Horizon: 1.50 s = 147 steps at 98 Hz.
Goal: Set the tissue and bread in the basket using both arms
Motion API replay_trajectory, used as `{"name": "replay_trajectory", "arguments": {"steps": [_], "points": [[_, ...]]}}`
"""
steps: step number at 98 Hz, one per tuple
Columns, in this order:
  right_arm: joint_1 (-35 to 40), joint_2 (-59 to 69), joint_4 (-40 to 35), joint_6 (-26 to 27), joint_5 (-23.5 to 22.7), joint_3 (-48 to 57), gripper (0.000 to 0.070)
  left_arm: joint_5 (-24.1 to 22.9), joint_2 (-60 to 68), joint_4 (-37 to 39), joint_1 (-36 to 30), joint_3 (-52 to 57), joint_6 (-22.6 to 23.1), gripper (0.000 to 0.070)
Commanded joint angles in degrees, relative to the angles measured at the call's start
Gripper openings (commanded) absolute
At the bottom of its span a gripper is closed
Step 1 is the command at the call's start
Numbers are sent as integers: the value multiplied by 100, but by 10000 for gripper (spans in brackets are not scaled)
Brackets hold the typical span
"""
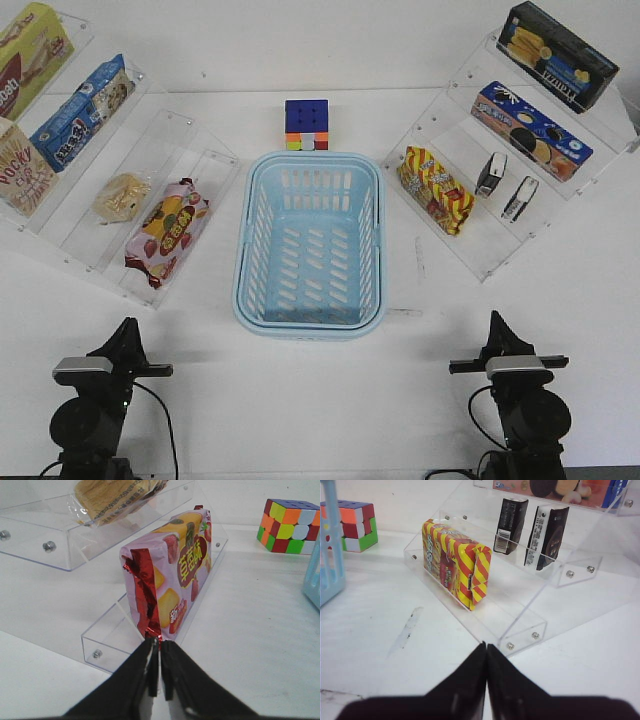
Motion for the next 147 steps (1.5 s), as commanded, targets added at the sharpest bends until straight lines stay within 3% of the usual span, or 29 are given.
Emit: {"name": "replay_trajectory", "arguments": {"steps": [1,79,94,105,116,128,141,144,147], "points": [[4,-2,59,96,0,-9,0,13,-4,61,4,-116,31,0],[7,-2,68,175,-22,-9,0,13,-4,61,4,-116,31,1],[4,-2,111,660,-42,-9,0,13,-4,61,4,-116,31,1],[4,-2,396,1985,55,24,0,13,-4,61,4,-116,31,1],[-7,72,-87,2614,431,549,0,13,-4,61,4,-116,31,1],[-7,761,-872,2697,616,1434,0,13,-4,61,4,-116,31,0],[-7,2037,-1145,2291,590,2369,0,13,-4,61,4,-116,31,0],[-7,2356,-1145,2188,579,2566,32,13,-4,61,4,-116,31,1],[-7,2664,-1147,2109,575,2758,112,13,-4,61,4,-116,31,1]]}}
